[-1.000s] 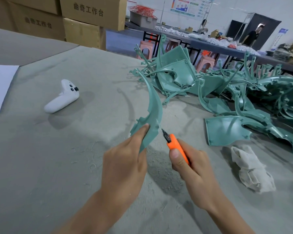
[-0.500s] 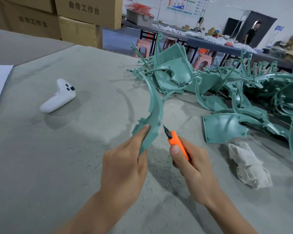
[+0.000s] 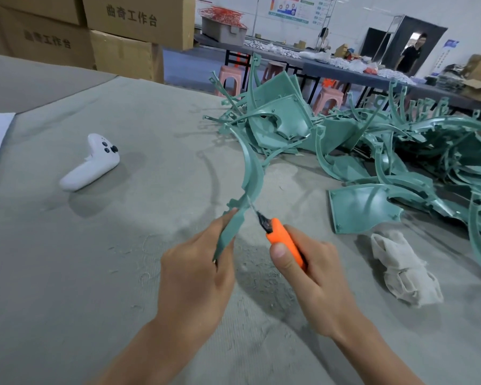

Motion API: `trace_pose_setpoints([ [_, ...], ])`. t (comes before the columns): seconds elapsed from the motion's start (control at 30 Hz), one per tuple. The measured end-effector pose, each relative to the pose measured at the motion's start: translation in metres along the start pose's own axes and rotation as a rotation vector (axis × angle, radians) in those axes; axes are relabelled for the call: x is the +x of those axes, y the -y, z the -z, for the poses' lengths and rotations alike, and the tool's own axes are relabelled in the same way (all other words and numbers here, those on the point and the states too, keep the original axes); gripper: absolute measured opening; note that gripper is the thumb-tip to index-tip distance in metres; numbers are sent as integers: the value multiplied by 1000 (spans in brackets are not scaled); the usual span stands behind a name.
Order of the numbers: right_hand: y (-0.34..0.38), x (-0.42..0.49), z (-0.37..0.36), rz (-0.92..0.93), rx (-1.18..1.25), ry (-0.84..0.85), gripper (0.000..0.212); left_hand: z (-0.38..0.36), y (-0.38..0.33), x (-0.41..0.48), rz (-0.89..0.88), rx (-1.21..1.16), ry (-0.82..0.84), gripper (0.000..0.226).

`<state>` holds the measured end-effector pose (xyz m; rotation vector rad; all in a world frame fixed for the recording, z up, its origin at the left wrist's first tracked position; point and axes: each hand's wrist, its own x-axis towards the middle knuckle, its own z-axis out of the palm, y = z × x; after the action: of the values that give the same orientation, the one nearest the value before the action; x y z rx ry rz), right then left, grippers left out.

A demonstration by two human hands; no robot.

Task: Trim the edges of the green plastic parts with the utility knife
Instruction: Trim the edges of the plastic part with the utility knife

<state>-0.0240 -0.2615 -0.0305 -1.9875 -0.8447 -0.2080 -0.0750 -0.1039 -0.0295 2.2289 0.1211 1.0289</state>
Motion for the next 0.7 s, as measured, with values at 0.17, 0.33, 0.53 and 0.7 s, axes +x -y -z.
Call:
trace_pose_setpoints([
  [0.17,-9,6,7,-93,12,-30,58,-1,-2,-3,-60,-2,-22,26],
  [0.33,-19,9,13,-141,-33,-78,57,0,-2,-5,-112,-41,-19,30],
  [0.53,-27,15,24,-204,-67,-120,60,-3,-4,-7,-175,-36,-59,25],
  [0.7,-14,4,9,-55,-24,-42,56,-2,-3,-1,-125,-48,-147,26],
])
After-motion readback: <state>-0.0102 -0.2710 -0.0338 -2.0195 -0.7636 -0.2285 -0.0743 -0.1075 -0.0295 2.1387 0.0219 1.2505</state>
